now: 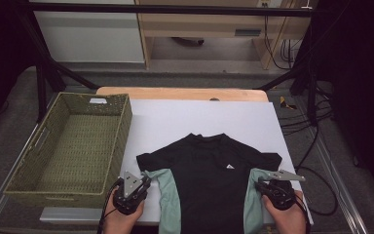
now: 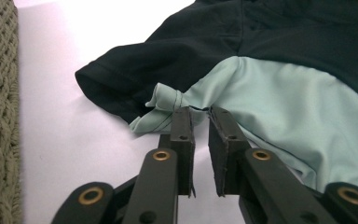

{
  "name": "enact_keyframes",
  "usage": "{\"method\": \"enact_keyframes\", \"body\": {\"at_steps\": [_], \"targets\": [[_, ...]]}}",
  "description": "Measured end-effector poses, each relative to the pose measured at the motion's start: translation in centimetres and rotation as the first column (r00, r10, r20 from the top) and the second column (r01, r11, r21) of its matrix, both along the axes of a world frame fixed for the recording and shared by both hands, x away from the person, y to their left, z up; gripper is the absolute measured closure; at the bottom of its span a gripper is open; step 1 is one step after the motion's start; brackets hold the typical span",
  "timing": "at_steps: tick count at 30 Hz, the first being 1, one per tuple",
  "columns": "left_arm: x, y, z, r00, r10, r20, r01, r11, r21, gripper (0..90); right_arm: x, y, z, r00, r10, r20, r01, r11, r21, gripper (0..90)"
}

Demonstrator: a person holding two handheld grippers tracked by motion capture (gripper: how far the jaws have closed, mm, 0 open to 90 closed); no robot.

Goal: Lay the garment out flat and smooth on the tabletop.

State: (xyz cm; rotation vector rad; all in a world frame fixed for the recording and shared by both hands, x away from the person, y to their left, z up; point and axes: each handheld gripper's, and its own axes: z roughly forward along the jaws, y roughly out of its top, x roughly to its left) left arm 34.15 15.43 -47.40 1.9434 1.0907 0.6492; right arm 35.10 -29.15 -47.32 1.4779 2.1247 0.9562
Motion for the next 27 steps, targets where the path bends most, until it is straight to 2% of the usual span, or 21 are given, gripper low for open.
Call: {"method": "enact_keyframes", "body": {"at_steps": [4, 8, 12, 15, 21, 25, 27], "targets": [[-0.1, -0.1, 0.1, 0.9999, -0.008, 0.009, 0.008, 0.9999, -0.007, 77.5, -0.4, -0.2, 0.7, 0.9977, -0.012, 0.067, 0.01, 1.0, 0.017, 79.2], [-0.2, -0.1, 0.3, 0.9997, -0.009, 0.022, 0.009, 0.9999, -0.014, 73.4, -0.6, -0.5, 1.3, 0.9893, -0.044, 0.139, 0.041, 0.999, 0.026, 72.4], [-0.2, -0.1, 0.5, 0.9991, -0.018, 0.038, 0.02, 0.9992, -0.036, 67.0, -0.6, -0.5, 1.4, 0.9827, -0.064, 0.174, 0.057, 0.997, 0.045, 57.2], [-0.3, 0.0, 0.8, 0.9985, -0.019, 0.051, 0.021, 0.9986, -0.048, 62.0, -0.4, 0.0, 1.3, 0.9786, -0.07, 0.194, 0.064, 0.997, 0.039, 40.0], [-0.3, -0.6, 0.9, 0.9979, -0.041, 0.05, 0.044, 0.9976, -0.053, 52.0, -0.1, 0.9, 1.2, 0.978, -0.038, 0.205, 0.029, 0.999, 0.044, 22.8], [0.2, -1.1, 1.0, 0.9976, -0.059, 0.036, 0.062, 0.9946, -0.083, 43.1, -0.2, 1.9, 1.0, 0.9779, 0.012, 0.209, -0.021, 0.999, 0.04, 18.8], [0.5, -1.3, 1.4, 0.9967, -0.069, 0.043, 0.072, 0.9933, -0.09, 35.7, -0.4, 2.5, 1.3, 0.9713, 0.042, 0.234, -0.051, 0.998, 0.031, 18.4]]}}
